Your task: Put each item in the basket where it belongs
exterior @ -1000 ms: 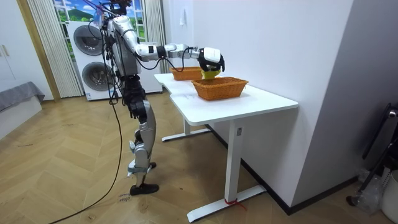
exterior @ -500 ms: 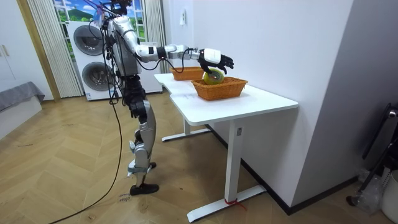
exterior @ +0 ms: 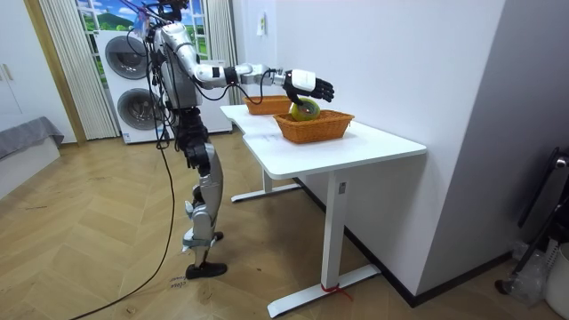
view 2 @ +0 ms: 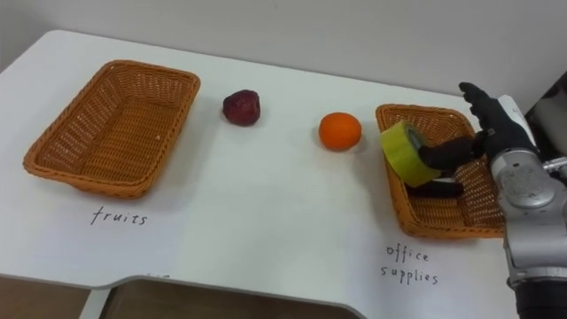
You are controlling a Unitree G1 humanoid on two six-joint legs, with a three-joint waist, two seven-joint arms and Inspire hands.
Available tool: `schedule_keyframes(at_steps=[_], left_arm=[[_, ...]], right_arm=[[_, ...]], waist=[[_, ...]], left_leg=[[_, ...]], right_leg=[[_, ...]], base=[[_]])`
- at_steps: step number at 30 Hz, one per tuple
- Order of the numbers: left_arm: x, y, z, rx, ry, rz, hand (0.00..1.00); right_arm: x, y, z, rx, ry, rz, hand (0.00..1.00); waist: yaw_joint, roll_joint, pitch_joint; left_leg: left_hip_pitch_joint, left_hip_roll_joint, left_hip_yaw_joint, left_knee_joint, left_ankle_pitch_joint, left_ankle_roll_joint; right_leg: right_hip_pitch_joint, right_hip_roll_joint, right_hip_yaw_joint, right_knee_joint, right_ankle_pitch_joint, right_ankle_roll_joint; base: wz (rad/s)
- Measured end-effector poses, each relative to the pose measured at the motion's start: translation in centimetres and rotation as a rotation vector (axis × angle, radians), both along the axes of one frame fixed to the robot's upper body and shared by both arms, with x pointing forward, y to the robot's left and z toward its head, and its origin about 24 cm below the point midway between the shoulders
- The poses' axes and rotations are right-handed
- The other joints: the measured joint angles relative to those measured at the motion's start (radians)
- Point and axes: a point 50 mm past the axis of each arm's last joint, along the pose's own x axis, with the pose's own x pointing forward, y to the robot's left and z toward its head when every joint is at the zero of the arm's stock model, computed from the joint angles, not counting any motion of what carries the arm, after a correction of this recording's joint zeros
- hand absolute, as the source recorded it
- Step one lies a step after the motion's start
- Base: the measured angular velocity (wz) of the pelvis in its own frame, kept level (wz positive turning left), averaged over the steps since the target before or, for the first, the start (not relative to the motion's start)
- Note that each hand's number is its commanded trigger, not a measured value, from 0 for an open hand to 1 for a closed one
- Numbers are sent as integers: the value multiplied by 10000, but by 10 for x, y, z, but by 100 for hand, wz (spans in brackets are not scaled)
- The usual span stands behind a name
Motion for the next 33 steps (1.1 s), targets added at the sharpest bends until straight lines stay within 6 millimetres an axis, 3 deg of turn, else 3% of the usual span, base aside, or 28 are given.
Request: schedule_keyframes(at_steps=[8, 11, 14, 20, 24, 33], left_arm=[[0, -1, 0, -51, -60, -31, 0], [-2, -2, 0, -28, -31, 16, 0], [0, -2, 0, 22, -113, 11, 0], [3, -2, 0, 49, -366, -44, 0], [0, -2, 0, 51, -289, -36, 0], [-3, -3, -1, 93, -228, -22, 0]], right_arm=[[1, -1, 9, -405, -201, 56, 0], [4, 5, 32, -1217, -1023, 332, 0], [11, 13, 56, -1561, -1980, 488, 0], [10, 21, 88, -2082, -3470, 505, 0], [8, 23, 97, -2328, -3958, 405, 0], [7, 27, 107, -2844, -4442, 350, 0]], waist=[[3, 53, -19], [7, 195, -72], [-21, 257, -44], [10, 27, 68], [14, -43, 33], [29, -20, 42]], left_leg=[[-58, -2, 45, 10, 0, 1], [-52, 1, 89, -17, 2, 3], [42, 17, 125, -39, 5, 3], [3, 7, 103, -46, 1, 2], [1, -4, 122, -1, 1, 4], [-19, 30, 172, -2, 0, 2]], right_leg=[[-88, 5, 93, 24, 0, 0], [-139, 2, 151, 84, -1, 2], [-150, 20, 357, 165, -5, 6], [-149, 26, 400, 130, -7, 8], [-135, 26, 418, 115, -7, 8], [-215, 49, 434, 153, -6, 5]], base=[[-2], [-5], [-8], [-1], [0], [0]])
